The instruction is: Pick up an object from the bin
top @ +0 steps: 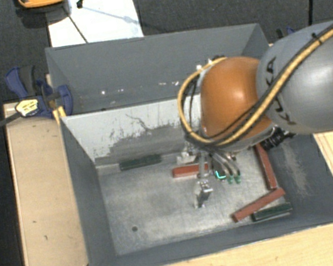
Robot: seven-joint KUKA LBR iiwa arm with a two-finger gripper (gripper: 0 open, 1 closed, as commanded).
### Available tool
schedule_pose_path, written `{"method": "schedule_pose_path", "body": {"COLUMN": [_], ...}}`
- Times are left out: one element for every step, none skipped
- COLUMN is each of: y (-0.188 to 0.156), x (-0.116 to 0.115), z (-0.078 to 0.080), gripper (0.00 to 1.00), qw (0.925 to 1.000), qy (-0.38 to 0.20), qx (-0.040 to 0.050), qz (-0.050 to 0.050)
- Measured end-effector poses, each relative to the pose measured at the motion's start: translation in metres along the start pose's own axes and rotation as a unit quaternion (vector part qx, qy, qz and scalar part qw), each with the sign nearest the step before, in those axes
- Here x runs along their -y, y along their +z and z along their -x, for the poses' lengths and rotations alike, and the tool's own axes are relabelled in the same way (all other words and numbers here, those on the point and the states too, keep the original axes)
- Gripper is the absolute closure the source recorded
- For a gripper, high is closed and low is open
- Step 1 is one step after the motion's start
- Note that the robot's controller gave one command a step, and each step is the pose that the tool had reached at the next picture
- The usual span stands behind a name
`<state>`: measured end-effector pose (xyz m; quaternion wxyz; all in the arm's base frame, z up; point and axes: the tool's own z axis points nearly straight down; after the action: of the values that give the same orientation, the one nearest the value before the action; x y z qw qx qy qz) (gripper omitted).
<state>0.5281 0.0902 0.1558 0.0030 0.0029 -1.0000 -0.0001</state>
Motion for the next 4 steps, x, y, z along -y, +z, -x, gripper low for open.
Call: {"method": "schedule_pose_path", "body": {"y": [-0.004, -0.001, 0.034, 0.072], "x": [0.000, 0.002, 0.001, 0.042], "z": [0.002, 0.007, 0.022, 0.054], "gripper": [0.00, 0.00, 0.00, 1.00], "qw": [1.0000, 1.0000, 0.9999, 0.9981], "qy": [0.001, -0.001, 0.012, 0.060], "qx": [0.0041, 0.0058, 0.0005, 0.0166], "qz": [0.000, 0.001, 0.000, 0.005]}}
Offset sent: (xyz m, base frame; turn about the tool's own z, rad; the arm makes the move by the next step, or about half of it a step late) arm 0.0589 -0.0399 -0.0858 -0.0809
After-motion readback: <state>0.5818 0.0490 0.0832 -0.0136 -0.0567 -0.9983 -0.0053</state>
